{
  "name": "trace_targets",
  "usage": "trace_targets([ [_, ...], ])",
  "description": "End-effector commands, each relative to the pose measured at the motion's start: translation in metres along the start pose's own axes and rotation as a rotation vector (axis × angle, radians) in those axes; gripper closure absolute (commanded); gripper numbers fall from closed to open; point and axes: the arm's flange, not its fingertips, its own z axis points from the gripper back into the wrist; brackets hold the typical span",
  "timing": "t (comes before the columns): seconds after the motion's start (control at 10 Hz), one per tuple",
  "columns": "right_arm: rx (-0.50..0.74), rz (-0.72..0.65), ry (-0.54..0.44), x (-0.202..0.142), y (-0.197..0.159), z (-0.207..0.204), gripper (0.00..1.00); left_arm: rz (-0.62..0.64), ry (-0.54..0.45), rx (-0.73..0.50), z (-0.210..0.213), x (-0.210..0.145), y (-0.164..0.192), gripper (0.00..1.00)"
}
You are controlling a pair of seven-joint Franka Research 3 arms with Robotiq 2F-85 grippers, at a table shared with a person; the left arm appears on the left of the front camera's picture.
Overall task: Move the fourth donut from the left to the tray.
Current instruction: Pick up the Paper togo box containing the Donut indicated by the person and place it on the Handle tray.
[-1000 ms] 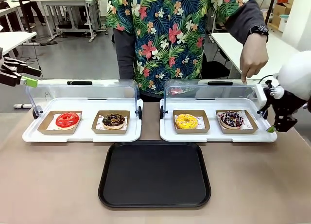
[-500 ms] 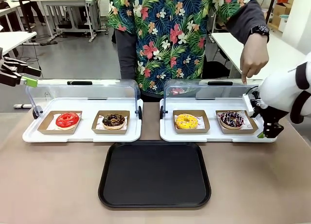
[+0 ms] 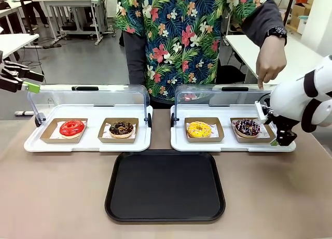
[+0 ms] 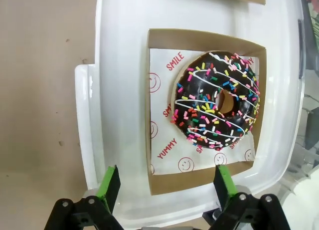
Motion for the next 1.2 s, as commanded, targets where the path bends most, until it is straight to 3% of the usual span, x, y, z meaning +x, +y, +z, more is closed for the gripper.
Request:
trace_targets([
  [0.0, -0.022, 0.016, -0.013, -0.009, -0.006, -0.01, 0.0, -0.004, 0.005, -0.004, 0.001, 0.002, 0.0, 0.0],
  [0.4, -0.011, 0.004, -0.005, -0.012, -0.008, -0.019, 0.0, -0.004, 0.005, -0.004, 0.001, 0.002, 0.0, 0.0],
  [0.7, 0.014, 0.007, -0.007, -0.011, -0.007, -0.018, 0.87, -0.004, 0.005, -0.004, 0.001, 0.002, 0.0, 0.0],
  [0.8, 0.02, 0.011, -0.004, -0.01, -0.007, -0.018, 1.0, -0.004, 0.005, -0.004, 0.001, 0.002, 0.0, 0.0],
  [1.0, 0.035, 0.017, 0.001, -0.009, -0.006, -0.016, 1.0, -0.004, 0.005, -0.004, 0.001, 0.002, 0.0, 0.0],
  [1.1, 0.042, 0.023, 0.002, -0.009, -0.006, -0.015, 0.94, -0.004, 0.005, -0.004, 0.001, 0.002, 0.0, 0.0],
])
